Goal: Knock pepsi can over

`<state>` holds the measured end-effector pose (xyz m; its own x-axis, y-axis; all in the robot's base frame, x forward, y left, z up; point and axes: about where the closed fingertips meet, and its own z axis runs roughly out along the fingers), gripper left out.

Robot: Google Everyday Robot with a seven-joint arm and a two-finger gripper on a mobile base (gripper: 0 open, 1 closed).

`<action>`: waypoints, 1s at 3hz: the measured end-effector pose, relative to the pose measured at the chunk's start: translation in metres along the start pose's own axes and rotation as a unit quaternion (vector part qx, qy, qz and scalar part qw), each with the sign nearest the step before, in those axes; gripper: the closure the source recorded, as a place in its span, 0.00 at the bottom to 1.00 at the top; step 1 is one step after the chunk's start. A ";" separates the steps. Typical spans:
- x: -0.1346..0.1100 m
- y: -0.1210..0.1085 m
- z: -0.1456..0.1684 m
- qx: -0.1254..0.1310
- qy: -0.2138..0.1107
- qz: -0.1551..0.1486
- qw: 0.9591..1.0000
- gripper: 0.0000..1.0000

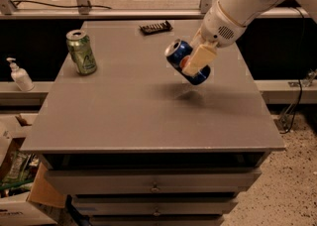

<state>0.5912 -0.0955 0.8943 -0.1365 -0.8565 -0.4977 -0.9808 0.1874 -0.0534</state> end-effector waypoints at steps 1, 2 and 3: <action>0.025 0.007 0.013 -0.022 0.110 -0.029 0.993 1.00; 0.046 0.010 0.018 -0.032 0.191 -0.051 0.980 1.00; 0.054 0.009 0.020 -0.035 0.236 -0.068 0.969 0.82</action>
Offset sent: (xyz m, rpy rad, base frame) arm -0.0201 -0.0516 -0.0484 -0.5944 0.1206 0.1509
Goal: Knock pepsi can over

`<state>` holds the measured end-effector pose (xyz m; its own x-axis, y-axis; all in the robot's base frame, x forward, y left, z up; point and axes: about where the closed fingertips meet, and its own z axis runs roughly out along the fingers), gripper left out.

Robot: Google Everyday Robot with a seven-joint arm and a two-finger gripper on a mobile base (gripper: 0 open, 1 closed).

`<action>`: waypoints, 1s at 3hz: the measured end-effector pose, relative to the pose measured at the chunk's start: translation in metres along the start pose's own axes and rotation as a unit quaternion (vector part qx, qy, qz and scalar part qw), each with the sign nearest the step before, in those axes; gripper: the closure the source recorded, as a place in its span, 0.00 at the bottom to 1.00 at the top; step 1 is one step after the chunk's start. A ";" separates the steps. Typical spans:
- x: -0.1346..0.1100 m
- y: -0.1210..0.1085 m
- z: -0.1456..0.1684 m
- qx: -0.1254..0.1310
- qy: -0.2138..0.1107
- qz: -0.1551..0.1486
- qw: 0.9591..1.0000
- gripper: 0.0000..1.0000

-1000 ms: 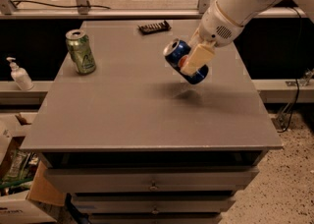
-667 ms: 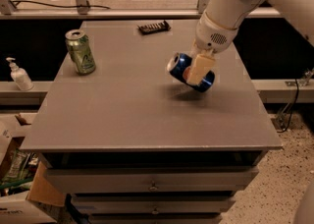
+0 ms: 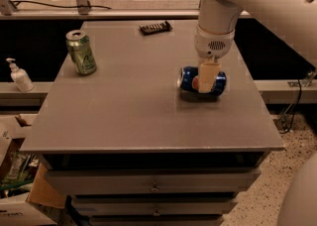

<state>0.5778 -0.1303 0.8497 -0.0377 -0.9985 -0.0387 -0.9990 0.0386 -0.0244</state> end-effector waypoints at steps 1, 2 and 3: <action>0.002 -0.001 0.002 0.000 0.021 -0.008 1.000 0.59; 0.003 -0.001 0.002 0.001 0.031 -0.011 0.999 0.36; 0.005 0.001 0.001 0.001 0.033 -0.011 0.999 0.13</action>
Offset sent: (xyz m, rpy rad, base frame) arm -0.0065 -0.0079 -0.0002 -0.0959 0.0274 0.0285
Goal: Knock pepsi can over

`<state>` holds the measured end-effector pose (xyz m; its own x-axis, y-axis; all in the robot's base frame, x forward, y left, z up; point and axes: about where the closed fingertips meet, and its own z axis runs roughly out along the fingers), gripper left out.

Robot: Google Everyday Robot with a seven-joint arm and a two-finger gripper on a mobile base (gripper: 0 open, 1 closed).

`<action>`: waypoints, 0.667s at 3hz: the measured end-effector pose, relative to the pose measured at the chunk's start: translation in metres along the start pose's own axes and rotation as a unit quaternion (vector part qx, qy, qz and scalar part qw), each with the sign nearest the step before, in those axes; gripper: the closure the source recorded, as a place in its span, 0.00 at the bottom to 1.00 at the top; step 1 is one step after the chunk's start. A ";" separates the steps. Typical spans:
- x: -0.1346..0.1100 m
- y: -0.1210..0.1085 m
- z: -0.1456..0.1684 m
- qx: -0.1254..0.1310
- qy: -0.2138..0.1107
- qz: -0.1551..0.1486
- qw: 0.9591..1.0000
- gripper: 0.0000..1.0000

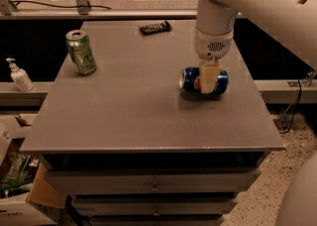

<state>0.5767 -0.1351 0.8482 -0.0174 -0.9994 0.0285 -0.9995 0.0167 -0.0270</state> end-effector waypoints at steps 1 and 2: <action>0.000 0.003 0.001 -0.002 0.000 0.001 1.000 0.00; 0.003 0.006 0.000 0.000 -0.008 0.012 1.000 0.00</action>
Offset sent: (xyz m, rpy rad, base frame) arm -0.0153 -0.0084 0.0011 0.0268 0.0178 -0.0534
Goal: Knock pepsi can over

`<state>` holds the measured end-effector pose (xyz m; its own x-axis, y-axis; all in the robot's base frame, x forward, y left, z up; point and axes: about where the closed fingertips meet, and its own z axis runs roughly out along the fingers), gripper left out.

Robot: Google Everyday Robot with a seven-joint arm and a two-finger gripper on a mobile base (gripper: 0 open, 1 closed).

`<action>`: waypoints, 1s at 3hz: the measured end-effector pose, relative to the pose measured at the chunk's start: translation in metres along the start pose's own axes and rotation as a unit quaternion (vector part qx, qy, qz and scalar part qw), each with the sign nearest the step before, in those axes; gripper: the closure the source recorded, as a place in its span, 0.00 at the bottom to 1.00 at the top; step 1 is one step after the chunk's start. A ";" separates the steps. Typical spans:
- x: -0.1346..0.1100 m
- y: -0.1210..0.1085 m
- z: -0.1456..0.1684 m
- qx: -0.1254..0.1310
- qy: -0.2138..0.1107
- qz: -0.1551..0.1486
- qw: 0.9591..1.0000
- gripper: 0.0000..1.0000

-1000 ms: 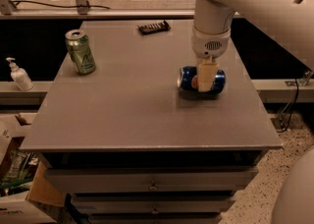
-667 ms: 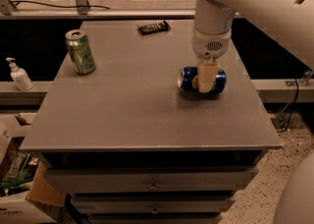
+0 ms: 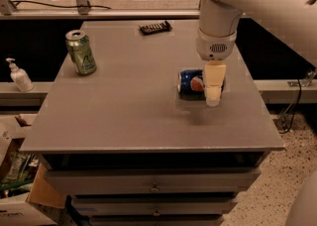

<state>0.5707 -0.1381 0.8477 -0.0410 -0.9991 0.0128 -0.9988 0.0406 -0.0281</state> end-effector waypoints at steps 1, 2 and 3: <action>0.012 0.004 -0.004 0.007 -0.035 0.041 0.999 0.00; 0.038 0.017 -0.009 0.023 -0.104 0.119 0.987 0.00; 0.075 0.026 -0.022 0.061 -0.196 0.205 0.957 0.00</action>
Offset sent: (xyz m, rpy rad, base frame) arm -0.0325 -0.0914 0.0255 0.4583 -0.1350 -0.4878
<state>0.5413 -0.2117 0.8700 -0.3921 -0.8287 -0.3994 -0.8891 0.4528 -0.0667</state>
